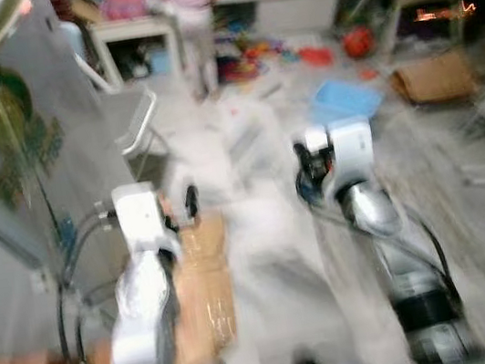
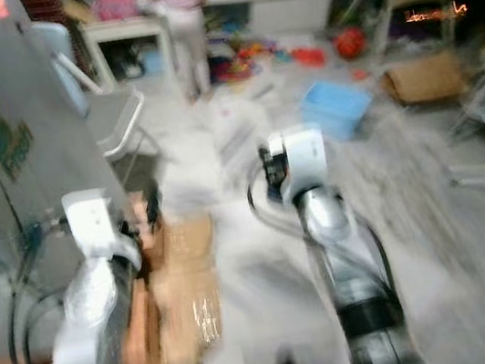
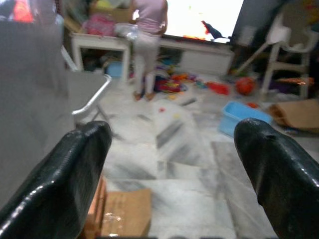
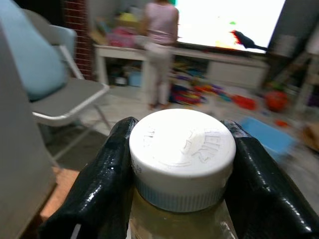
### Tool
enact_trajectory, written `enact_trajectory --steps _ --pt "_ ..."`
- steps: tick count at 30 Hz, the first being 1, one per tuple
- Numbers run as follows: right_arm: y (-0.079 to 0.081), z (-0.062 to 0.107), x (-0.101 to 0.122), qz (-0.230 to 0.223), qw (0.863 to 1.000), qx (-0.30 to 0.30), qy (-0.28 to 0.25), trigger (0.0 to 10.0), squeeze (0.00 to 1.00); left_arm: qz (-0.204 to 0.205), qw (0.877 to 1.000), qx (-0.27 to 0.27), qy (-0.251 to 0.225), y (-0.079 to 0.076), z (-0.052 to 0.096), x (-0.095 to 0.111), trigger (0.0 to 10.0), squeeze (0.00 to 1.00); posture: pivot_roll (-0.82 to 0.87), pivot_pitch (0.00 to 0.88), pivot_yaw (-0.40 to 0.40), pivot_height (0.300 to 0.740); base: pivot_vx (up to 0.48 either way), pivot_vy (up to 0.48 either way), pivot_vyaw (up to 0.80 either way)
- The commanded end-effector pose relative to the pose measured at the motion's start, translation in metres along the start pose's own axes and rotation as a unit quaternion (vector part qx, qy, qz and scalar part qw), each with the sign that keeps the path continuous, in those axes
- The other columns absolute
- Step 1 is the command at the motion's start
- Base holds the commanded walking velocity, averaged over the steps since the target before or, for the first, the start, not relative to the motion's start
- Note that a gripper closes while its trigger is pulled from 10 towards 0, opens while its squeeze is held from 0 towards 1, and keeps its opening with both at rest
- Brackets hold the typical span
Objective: Restocking fridge
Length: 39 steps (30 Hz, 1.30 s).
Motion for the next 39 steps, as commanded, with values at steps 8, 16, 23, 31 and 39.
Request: enact_trajectory --steps 8,16,23,31,39 --pt "-0.006 -0.005 0.015 0.009 0.999 -0.017 -0.029 10.0 0.00 -0.008 0.999 -0.018 -0.028 0.004 -0.001 0.012 10.0 0.00 0.05 0.000 -0.042 0.740 0.000 0.000 0.00" --pt "-0.009 -0.004 0.017 0.012 0.999 -0.025 -0.031 10.0 0.00 -0.006 0.998 -0.031 -0.046 0.007 -0.004 0.020 10.0 0.00 0.06 0.000 -0.032 0.740 0.000 0.000 0.00" --pt "-0.007 -0.004 0.024 0.018 0.999 -0.023 -0.042 10.0 0.00 -0.006 0.999 0.001 -0.045 0.019 -0.006 0.022 10.0 0.00 0.04 0.000 -0.033 0.740 0.280 0.151 0.00" --pt "-0.011 0.001 0.016 0.021 0.999 -0.026 -0.029 10.0 0.00 -0.003 0.999 0.011 -0.043 0.019 -0.007 0.020 10.0 0.00 0.04 0.000 -0.042 0.740 0.060 0.329 0.00" --pt "-0.011 0.002 0.012 0.023 0.999 -0.023 -0.021 10.0 0.00 -0.010 0.998 0.035 -0.043 0.022 -0.003 0.016 10.0 0.00 0.05 0.000 -0.056 0.740 0.000 0.000 0.00"
Point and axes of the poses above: a point about 5 cm out from each wrist's last joint towards the gripper, its own z axis pointing back from the gripper into the wrist, its own x axis along the axis of the wrist's last joint, y = z × x, the point moved 1 cm from there along -z, pointing out of the wrist towards the gripper, and after that the axes turned 4 degrees about z, right-handed, at the moved point
